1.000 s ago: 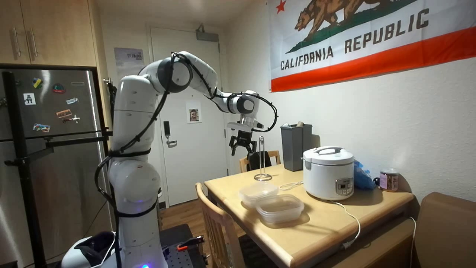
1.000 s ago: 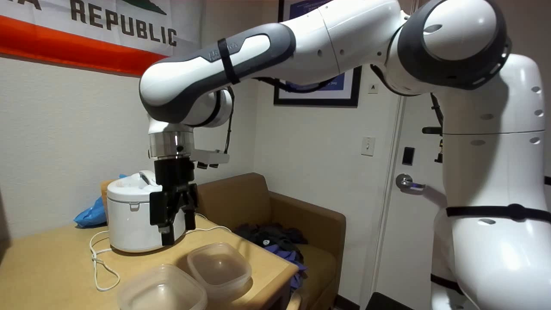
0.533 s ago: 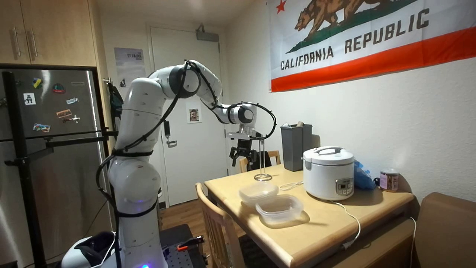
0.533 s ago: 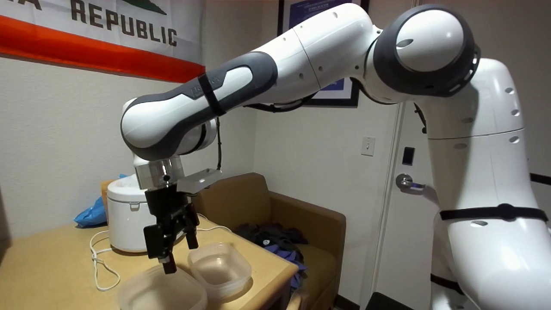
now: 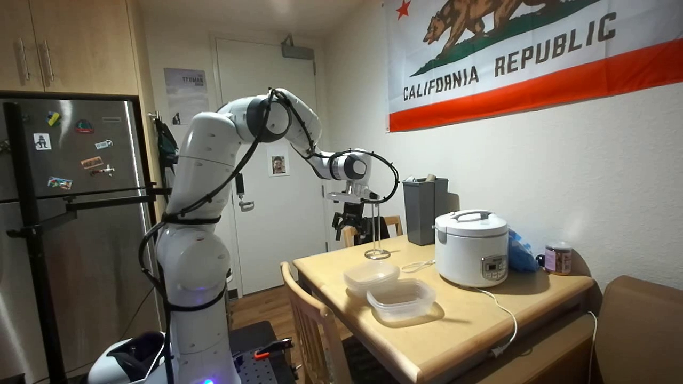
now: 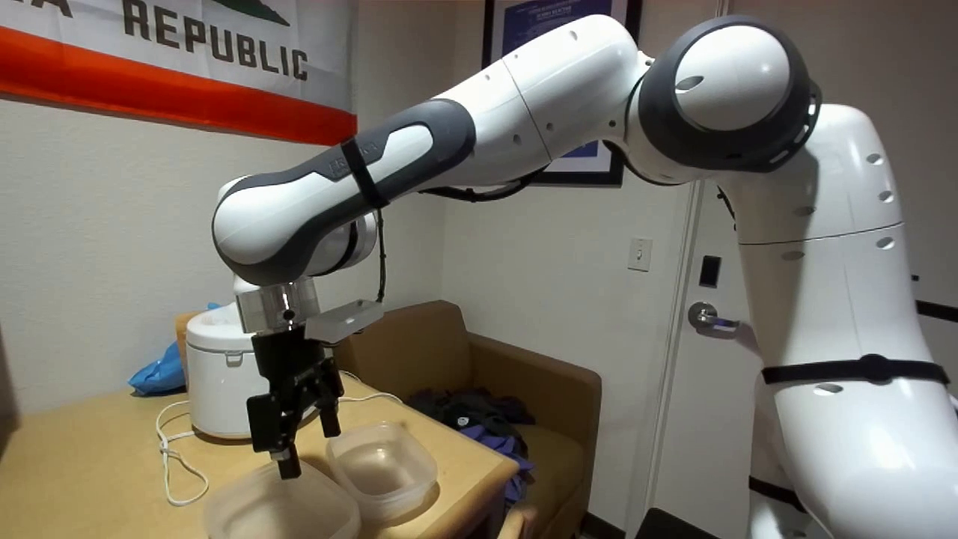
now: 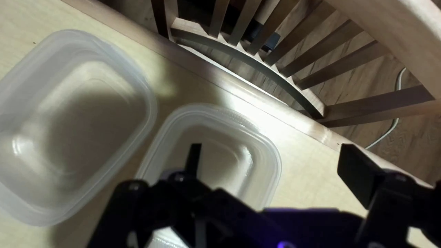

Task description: Put the bowls inside one another

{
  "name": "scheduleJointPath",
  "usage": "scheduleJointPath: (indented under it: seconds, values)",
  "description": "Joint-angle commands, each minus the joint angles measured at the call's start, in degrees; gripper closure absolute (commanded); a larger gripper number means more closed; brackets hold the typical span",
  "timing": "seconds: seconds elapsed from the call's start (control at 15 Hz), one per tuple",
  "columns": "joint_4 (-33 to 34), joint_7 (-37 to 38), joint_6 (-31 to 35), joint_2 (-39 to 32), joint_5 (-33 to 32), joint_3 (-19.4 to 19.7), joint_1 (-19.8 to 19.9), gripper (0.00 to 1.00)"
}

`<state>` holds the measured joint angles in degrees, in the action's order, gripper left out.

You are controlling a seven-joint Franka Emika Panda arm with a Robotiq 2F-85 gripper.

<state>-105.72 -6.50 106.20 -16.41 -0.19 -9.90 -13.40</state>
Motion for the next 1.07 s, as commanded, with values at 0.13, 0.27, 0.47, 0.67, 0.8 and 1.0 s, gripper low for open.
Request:
scheduleJointPath:
  seconds: [0.13, 0.27, 0.47, 0.67, 0.8, 1.0]
  values:
    - [2.61, -0.69, 3.93, -6.19, 0.57, 0.49, 2.41, 0.00]
    - [3.51, -0.45, 4.38, -8.19, 0.28, 0.86, 2.93, 0.00]
    - [5.38, 0.23, 3.96, -10.73, -0.09, 1.40, 3.47, 0.00]
    - [7.67, 0.30, 4.36, -13.12, -0.04, 1.80, 3.85, 0.00]
    - [9.04, 0.34, 5.52, -14.66, 0.34, 1.99, 4.17, 0.00]
    - [10.44, 1.16, 8.20, -16.50, 0.44, 2.40, 4.39, 0.00]
